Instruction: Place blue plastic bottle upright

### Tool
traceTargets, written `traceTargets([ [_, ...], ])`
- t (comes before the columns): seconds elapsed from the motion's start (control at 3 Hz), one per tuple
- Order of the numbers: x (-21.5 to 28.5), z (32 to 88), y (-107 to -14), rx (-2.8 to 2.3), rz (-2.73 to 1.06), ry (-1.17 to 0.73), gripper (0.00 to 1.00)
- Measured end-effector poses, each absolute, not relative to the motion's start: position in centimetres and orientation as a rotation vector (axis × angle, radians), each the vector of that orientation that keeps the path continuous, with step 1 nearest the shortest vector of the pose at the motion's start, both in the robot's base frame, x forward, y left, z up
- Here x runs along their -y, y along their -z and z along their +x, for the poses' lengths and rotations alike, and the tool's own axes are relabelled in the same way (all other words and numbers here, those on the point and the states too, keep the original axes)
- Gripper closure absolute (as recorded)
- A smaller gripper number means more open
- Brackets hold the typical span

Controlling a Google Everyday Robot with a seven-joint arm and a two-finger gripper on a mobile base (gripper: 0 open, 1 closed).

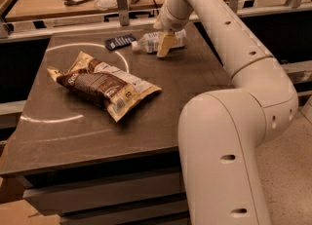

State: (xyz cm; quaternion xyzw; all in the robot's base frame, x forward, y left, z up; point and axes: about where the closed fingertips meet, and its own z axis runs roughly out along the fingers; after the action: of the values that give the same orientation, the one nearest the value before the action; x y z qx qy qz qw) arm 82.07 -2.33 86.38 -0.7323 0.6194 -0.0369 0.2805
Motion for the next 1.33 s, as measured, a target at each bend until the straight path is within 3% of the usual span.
traceTargets([
  [0.33, 2.2, 81.4, -85.1, -1.669, -2.006, 0.035, 0.62],
  [0.67, 2.3, 80.8, -84.8, -1.675, -2.03, -0.007, 0.85],
  [1.0, 3.2, 80.1, -91.1, -1.666, -1.86, -0.03, 1.0],
  [1.33, 4.3, 79.7, -96.9, -1.638, -1.625, -0.098, 1.0],
])
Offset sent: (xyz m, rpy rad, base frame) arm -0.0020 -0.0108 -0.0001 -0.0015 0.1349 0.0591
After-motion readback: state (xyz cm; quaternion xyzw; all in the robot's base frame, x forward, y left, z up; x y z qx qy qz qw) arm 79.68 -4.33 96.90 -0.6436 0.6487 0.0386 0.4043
